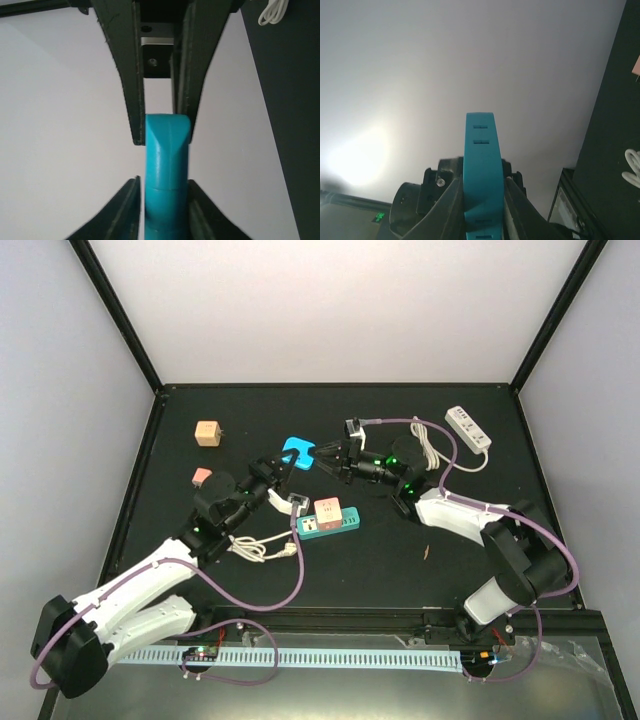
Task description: Pull the plug off the socket
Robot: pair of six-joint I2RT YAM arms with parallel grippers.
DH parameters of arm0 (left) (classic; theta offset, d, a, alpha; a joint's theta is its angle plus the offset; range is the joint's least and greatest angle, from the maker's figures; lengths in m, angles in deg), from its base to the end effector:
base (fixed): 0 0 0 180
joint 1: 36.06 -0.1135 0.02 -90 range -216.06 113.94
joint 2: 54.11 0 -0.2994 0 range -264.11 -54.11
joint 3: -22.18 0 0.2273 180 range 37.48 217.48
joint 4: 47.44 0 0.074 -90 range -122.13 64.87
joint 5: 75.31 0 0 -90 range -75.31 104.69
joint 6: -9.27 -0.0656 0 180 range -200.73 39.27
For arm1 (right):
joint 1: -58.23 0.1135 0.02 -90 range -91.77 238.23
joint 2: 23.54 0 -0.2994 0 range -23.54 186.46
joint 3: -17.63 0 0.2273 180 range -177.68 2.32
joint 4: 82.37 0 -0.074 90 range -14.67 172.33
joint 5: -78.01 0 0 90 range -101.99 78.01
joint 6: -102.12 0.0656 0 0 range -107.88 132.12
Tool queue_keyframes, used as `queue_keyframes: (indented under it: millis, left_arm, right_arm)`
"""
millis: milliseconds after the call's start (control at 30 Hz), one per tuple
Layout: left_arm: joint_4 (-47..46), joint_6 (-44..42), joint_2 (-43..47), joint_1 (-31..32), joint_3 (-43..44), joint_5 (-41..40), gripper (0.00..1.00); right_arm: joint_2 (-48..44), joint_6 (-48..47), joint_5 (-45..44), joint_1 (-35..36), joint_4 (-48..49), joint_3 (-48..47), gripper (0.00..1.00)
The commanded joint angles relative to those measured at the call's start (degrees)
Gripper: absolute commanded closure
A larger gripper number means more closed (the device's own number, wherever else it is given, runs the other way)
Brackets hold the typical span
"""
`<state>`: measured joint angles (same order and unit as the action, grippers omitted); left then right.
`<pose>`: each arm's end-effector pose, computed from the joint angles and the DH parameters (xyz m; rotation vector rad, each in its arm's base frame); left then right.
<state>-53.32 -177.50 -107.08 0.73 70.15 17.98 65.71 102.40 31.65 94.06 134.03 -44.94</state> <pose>0.1624 -0.1261 0.3348 1.4964 0.5910 0.7763 0.2483 0.2351 0.3313 0.0622 1.9484 2.1810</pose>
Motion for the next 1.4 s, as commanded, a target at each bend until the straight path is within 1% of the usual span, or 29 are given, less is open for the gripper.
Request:
queue_keyframes:
  millis: [0,67,167,367,400,433,467,500,533,567,633,667,700,867,1000,1033,1133,1367]
  left_arm:
    - [-3.7,-0.1,1.9,0.2,-0.4,-0.7,0.7]
    - [-3.6,-0.7,2.7,0.2,-1.2,-0.5,0.68]
    - [-3.6,-2.1,3.5,0.3,-2.3,-0.1,0.69]
    - [-3.2,-2.4,3.4,0.2,-2.3,0.4,0.9]
    - [-2.9,-2.2,3.4,0.2,-2.1,0.4,0.93]
    - [-2.4,-2.1,3.5,0.3,-2.0,0.3,0.96]
    - [-1.8,-1.7,3.6,0.2,-1.8,0.1,0.98]
    - [-0.8,-1.0,3.6,0.2,-1.4,-0.2,0.98]
    - [1.1,0.4,3.8,0.2,-0.6,-0.5,0.98]
    - [3.9,2.4,4.2,0.2,0.6,-0.9,0.98]
    - [13.1,7.4,4.9,0.2,4.2,-0.9,0.99]
    - [17.6,9.3,5.0,0.1,6.1,-0.7,0.98]
    - [20.3,11.4,4.9,0.2,7.3,-0.6,0.98]
    - [29.9,17.3,3.1,0.0,11.7,-1.1,0.98]
    - [38.9,26.7,-1.6,-1.3,19.1,-0.6,0.98]
    - [42.9,29.3,-3.3,-2.1,21.9,0.3,0.98]
    - [51.0,36.8,-8.6,-5.1,29.1,3.1,0.99]
    - [63.7,47.1,-19.0,-11.5,41.2,7.1,0.99]
  right_arm:
    - [0.8,-0.3,2.8,1.2,1.6,0.4,0.99]
    - [0.9,0.5,2.7,0.6,2.5,0.3,0.99]
    - [0.6,1.4,2.6,0.0,3.3,0.3,0.99]
    - [0.1,1.0,2.6,0.0,2.2,0.7,0.98]
    - [0.0,0.9,2.5,0.0,2.0,0.7,0.93]
    - [0.0,0.8,2.5,-0.2,1.8,0.7,0.79]
    - [0.0,0.7,2.4,-0.5,1.8,0.5,0.57]
    - [0.0,0.6,2.4,-0.9,1.7,0.3,0.43]
    - [-0.1,0.4,2.4,-1.4,1.7,0.0,0.33]
    - [-0.2,0.0,2.5,-2.0,1.6,-0.3,0.26]
    - [-0.7,-1.3,2.8,-3.6,1.2,-0.9,0.19]
    - [-1.0,-2.1,3.0,-4.4,0.9,-1.1,0.17]
    - [-1.2,-3.0,3.3,-5.2,0.5,-1.5,0.16]
    - [-2.5,-7.1,4.2,-9.2,-2.8,-3.1,0.09]
    - [-3.4,-10.9,4.9,-11.4,-6.5,-3.7,0.02]
    - [-3.6,-12.0,5.1,-11.8,-7.3,-3.8,0.0]
    - [-3.7,-15.0,6.2,-13.1,-9.9,-4.5,0.0]
    - [-4.2,-20.8,7.6,-16.0,-14.1,-5.1,0.0]
